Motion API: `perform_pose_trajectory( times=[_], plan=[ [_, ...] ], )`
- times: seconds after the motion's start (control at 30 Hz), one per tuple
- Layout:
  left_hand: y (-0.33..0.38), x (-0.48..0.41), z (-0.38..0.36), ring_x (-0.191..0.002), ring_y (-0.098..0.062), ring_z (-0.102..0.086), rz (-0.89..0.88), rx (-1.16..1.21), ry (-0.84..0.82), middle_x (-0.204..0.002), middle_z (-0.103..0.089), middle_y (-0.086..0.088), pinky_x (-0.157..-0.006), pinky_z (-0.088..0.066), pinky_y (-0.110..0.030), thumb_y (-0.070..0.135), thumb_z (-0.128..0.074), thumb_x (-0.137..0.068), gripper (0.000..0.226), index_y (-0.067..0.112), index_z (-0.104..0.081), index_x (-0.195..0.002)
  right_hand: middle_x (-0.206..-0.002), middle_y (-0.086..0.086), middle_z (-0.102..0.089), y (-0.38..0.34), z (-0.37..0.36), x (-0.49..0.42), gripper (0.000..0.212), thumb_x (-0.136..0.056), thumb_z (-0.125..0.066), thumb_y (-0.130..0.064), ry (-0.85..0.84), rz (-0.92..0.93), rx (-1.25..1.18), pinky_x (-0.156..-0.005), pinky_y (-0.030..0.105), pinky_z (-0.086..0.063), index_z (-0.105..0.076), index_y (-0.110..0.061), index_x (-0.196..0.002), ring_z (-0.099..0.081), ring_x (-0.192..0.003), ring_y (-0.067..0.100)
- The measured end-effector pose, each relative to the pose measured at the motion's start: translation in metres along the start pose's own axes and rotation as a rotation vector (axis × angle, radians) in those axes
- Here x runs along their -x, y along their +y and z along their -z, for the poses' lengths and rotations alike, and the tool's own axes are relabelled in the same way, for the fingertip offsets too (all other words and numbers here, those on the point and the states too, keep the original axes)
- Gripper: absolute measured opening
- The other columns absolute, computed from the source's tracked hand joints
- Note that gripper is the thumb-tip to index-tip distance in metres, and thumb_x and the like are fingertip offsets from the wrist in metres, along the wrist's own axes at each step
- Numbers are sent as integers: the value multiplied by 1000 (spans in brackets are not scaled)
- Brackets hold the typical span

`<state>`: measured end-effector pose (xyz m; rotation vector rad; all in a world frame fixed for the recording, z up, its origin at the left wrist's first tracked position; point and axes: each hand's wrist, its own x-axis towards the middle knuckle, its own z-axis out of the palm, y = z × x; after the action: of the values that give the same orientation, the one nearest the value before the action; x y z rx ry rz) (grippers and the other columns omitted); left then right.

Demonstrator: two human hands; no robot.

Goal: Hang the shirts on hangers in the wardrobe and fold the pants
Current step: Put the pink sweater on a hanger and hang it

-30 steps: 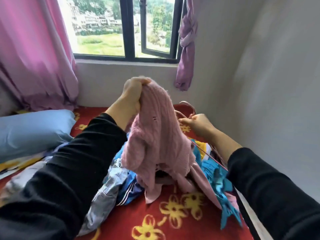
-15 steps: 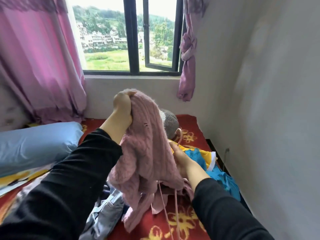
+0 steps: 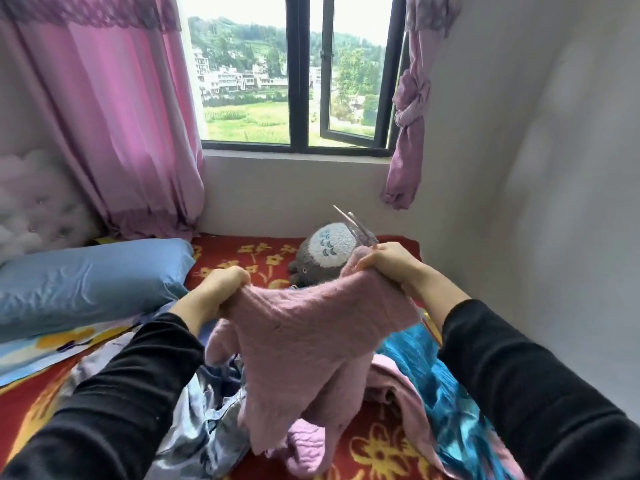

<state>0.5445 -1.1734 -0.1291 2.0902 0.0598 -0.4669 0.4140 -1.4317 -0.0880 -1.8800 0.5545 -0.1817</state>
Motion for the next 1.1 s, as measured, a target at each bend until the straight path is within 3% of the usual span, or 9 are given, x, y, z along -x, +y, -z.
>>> perform_pose_trajectory(
  times=[0.13, 0.2, 0.37, 0.47, 0.63, 0.7, 0.77, 0.9, 1.1],
  plan=[
    [-1, 15, -1, -46, -25, -60, 120, -457, -540, -56, -59, -13, -48, -54, -31, 13, -55, -84, 15, -1, -57, -88, -62, -7, -64, -53, 17, 5, 17, -61, -79, -2, -70, 184, 117, -51, 11, -47, -66, -5, -71, -58, -59, 6],
    [11, 18, -6, -61, -24, -67, 35, -482, -585, -75, -67, -14, -59, -57, -32, 13, -58, -86, 17, 0, -61, -96, -63, -14, -63, -75, 20, 11, 23, -59, -81, -2, -115, 250, 152, -54, 5, -46, -66, -7, -75, -59, -56, -3],
    [37, 10, -23, -92, -16, -56, -378, -61, -336, -99, -65, -4, -74, -45, -29, 20, -68, -81, 25, 14, -70, -106, -104, -12, -64, -100, 23, 10, 44, -62, -80, -4, -176, 310, 250, -82, 18, -48, -66, -21, -100, -59, -96, 6],
    [44, 9, -42, -110, -19, -55, -430, 41, -278, -118, -56, -3, -86, -46, -34, 29, -70, -72, 68, 13, -48, -134, -99, -10, -66, -95, 22, 9, 38, -62, -78, 0, -167, 304, 249, -79, 20, -51, -68, -18, -94, -61, -92, 8],
    [46, 9, -61, -75, -16, -59, -233, 430, -775, -85, -62, -1, -70, -46, -32, 51, -66, -66, 42, 20, -66, -95, -81, -6, -67, -78, 33, 10, 30, -60, -74, 8, -148, 333, 326, -63, 9, -51, -72, -15, -80, -60, -73, 5],
    [51, 9, -75, -94, -20, -67, -309, 492, -832, -102, -71, -5, -80, -53, -32, 53, -67, -75, 49, 17, -71, -107, -82, -3, -66, -70, 39, 10, 27, -61, -73, 10, -141, 331, 335, -64, 11, -50, -71, -7, -82, -59, -74, 8],
    [59, 14, -90, -110, -19, -64, -325, 479, -796, -118, -69, -5, -90, -51, -32, 53, -66, -79, 53, 19, -68, -119, -83, -1, -67, -61, 46, 11, 25, -61, -73, 10, -129, 319, 354, -71, 19, -53, -71, -6, -80, -60, -76, 10],
    [69, 19, -103, -75, -10, -59, -257, 132, -451, -81, -67, 11, -67, -43, -30, 45, -58, -77, 17, 37, -70, -85, -77, 5, -65, -38, 53, 9, 22, -60, -72, 11, -131, 292, 407, -74, 35, -54, -70, 3, -80, -58, -71, 16],
    [68, 27, -110, -86, -28, -61, -332, -509, -237, -91, -58, -8, -65, -46, -28, 20, -40, -84, 19, 11, -57, -87, -72, 7, -53, 12, 43, 0, 18, -58, -71, 13, -53, 207, 363, -64, 32, -43, -64, 1, -70, -47, -70, 16]
  ],
)
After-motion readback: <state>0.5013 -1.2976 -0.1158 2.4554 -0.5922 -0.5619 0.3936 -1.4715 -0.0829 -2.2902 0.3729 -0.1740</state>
